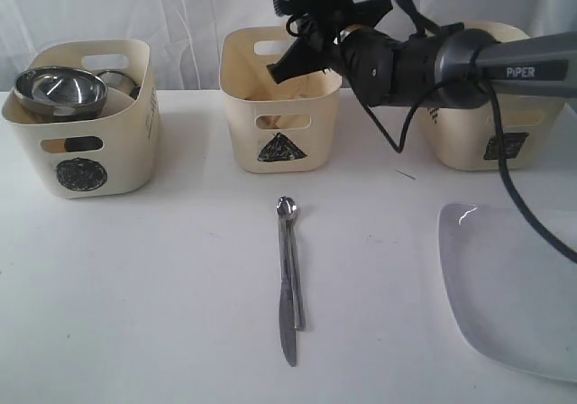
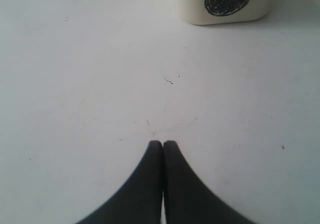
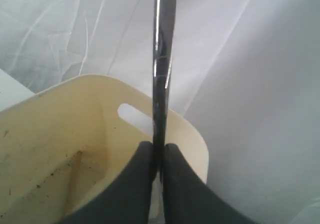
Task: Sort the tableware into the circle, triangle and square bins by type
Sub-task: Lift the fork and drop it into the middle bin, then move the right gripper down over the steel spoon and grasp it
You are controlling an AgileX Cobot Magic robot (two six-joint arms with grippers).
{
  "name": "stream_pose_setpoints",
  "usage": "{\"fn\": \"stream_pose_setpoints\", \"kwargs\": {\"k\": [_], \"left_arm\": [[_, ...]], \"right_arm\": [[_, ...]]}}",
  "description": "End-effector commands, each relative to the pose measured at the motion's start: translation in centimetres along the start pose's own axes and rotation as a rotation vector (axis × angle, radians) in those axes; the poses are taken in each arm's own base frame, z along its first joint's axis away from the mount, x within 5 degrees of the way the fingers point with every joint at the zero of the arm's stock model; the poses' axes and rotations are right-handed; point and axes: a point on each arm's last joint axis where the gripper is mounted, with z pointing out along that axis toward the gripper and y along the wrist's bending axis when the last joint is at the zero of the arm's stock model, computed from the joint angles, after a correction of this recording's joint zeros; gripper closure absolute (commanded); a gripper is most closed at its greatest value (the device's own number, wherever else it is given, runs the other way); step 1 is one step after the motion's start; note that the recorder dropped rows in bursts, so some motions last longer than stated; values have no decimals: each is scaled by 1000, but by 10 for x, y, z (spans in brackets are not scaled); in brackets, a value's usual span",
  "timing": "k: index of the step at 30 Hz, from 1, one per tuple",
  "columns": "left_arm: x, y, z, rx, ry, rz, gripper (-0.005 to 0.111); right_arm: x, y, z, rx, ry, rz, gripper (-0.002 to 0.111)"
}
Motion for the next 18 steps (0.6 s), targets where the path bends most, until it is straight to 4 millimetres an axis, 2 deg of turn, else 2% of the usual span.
{"fn": "stream_pose_setpoints", "kwargs": {"k": [1, 2, 4, 8, 14, 18], "left_arm": [[1, 0, 0, 1, -4, -6, 107], [1, 0, 0, 1, -4, -6, 107], [1, 0, 0, 1, -4, -6, 107], [1, 0, 0, 1, -4, -6, 107], [1, 0, 0, 1, -4, -6, 107], [1, 0, 0, 1, -4, -6, 107]], "right_arm": [[8, -2, 4, 22, -6, 21, 83], [10, -1, 5, 16, 3, 21, 77], [9, -1, 4, 18, 4, 30, 75], [-1, -5, -4, -19, 58, 85, 75], [-38, -11, -42, -199, 208, 97, 75], [-49, -10, -66, -321, 326, 96, 75]]}}
